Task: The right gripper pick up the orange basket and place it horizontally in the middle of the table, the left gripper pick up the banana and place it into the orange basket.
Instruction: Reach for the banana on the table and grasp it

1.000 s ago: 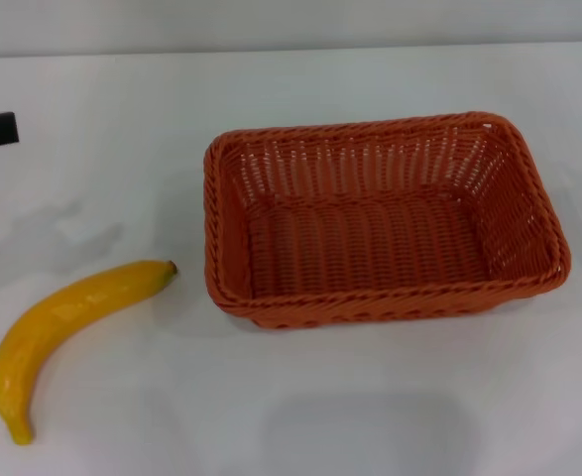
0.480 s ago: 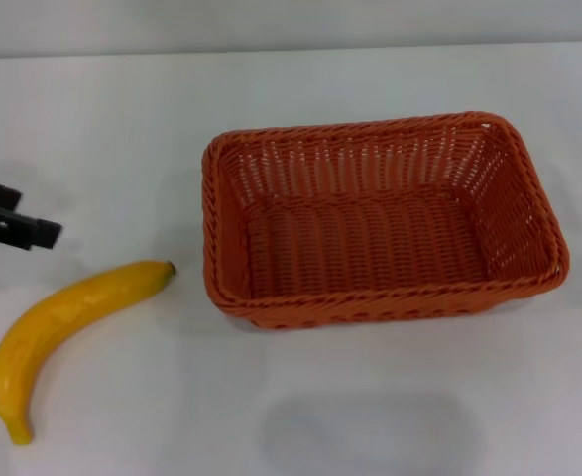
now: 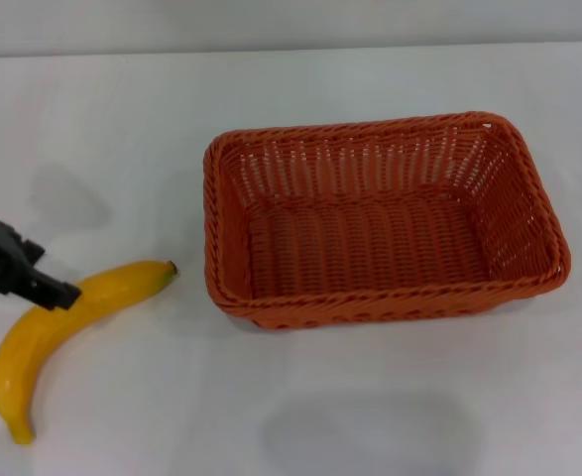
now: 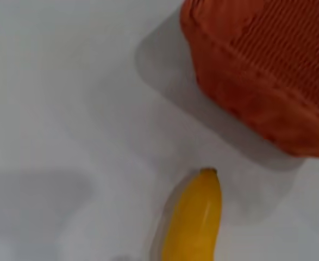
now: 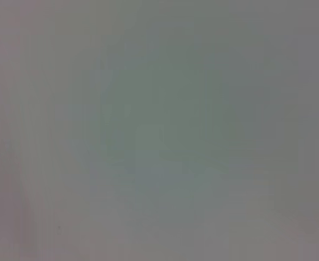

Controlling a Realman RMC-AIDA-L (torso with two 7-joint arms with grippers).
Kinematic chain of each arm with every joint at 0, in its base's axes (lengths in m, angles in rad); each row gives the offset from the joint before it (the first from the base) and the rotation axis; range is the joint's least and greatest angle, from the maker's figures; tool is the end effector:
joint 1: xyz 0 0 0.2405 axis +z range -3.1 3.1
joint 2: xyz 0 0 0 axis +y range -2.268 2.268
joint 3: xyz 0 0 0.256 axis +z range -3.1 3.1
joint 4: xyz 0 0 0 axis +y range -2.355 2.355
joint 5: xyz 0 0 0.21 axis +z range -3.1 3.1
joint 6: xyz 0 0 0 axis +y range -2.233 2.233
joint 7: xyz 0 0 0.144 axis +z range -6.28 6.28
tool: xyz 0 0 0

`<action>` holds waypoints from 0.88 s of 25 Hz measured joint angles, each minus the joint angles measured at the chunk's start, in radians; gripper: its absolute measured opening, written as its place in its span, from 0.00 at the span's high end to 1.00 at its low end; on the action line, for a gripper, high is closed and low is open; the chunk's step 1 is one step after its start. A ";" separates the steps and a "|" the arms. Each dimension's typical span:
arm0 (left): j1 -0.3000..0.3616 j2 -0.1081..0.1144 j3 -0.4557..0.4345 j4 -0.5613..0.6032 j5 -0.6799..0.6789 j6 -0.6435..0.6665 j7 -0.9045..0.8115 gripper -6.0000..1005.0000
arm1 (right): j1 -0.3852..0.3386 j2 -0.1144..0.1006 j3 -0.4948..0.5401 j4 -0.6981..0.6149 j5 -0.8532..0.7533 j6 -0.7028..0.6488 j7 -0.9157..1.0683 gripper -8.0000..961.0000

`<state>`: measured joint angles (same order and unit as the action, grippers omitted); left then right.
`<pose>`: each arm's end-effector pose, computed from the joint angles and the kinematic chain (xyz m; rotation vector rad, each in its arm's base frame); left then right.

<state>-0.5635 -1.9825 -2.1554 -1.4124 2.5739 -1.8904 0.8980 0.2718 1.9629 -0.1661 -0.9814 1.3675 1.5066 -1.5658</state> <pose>-0.2269 0.3339 0.0990 -2.6514 -0.9604 0.4697 0.3649 0.2743 0.2168 -1.7808 0.7361 0.7616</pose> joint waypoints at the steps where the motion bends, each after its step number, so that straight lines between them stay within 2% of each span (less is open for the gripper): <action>1: 0.002 -0.018 0.013 0.001 0.033 0.011 0.006 0.23 | 0.000 0.000 0.000 0.000 0.000 0.000 0.001 0.32; 3: 0.007 -0.053 0.024 -0.001 0.096 0.039 0.029 0.23 | -0.002 0.000 0.000 0.001 0.000 0.000 0.002 0.32; 5: 0.011 -0.077 0.027 -0.001 0.132 0.055 0.048 0.23 | -0.003 0.001 0.000 0.005 0.000 0.000 0.005 0.32; 7: 0.015 -0.089 0.036 0.006 0.153 0.072 0.057 0.23 | -0.003 0.001 0.000 0.010 0.000 0.000 0.006 0.32; 11: 0.038 -0.092 0.073 0.011 0.157 0.109 0.054 0.23 | -0.003 0.001 0.000 0.011 0.001 0.000 0.009 0.32; 22: 0.068 -0.093 0.085 0.047 0.178 0.167 0.058 0.23 | -0.006 0.007 0.000 0.013 0.001 -0.009 0.023 0.32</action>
<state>-0.4955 -2.0750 -2.0700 -1.3650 2.7524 -1.7233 0.9562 0.2663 1.9701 -0.1656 -0.9688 1.3684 1.4979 -1.5429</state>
